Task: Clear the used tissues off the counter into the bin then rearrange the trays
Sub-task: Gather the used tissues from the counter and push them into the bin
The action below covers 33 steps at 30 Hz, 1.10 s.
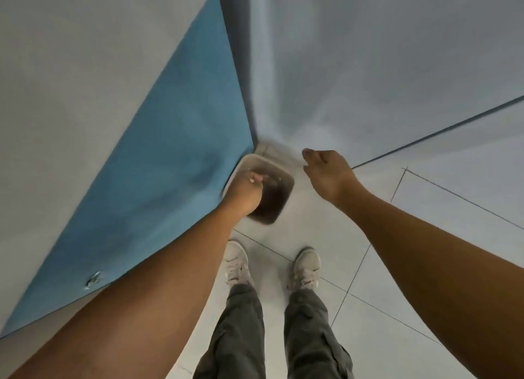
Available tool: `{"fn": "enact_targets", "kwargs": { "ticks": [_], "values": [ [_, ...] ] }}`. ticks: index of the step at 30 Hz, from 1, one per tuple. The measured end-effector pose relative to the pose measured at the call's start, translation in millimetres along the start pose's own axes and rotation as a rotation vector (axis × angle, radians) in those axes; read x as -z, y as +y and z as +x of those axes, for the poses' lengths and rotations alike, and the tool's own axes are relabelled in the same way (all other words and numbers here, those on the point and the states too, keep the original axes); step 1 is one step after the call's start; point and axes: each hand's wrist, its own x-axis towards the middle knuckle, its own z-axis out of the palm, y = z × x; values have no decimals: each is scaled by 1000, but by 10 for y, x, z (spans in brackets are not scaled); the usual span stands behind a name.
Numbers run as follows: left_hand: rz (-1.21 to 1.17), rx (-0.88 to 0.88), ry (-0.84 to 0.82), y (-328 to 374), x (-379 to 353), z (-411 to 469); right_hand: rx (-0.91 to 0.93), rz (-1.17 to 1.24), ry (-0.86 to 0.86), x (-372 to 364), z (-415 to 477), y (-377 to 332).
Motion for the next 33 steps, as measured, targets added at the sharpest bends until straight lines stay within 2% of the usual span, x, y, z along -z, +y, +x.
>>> {"fn": "enact_targets", "kwargs": {
  "ticks": [3, 8, 12, 19, 23, 27, 33],
  "values": [
    [-20, 43, -41, -313, -241, 423, -11, 10, -37, -229, 328, 349],
    [-62, 76, -45, -657, -548, 932, -142, 88, -155, -465, 549, 885],
    [-111, 62, -54, -706, -671, 1128, -79, 11, -182, -604, 586, 1187],
    [101, -25, 93, -628, -492, 930, 54, -105, -92, -687, 531, 1126],
    [2, -48, 126, -637, -356, 769, 104, -95, -37, -869, 589, 1031],
    [-67, -37, 133, -733, -332, 645, 85, -63, -90, -1219, 835, 1021],
    [-20, -63, 150, -1021, -398, 709, -17, -136, -214, -1750, 1177, 1275]
  ]
}}
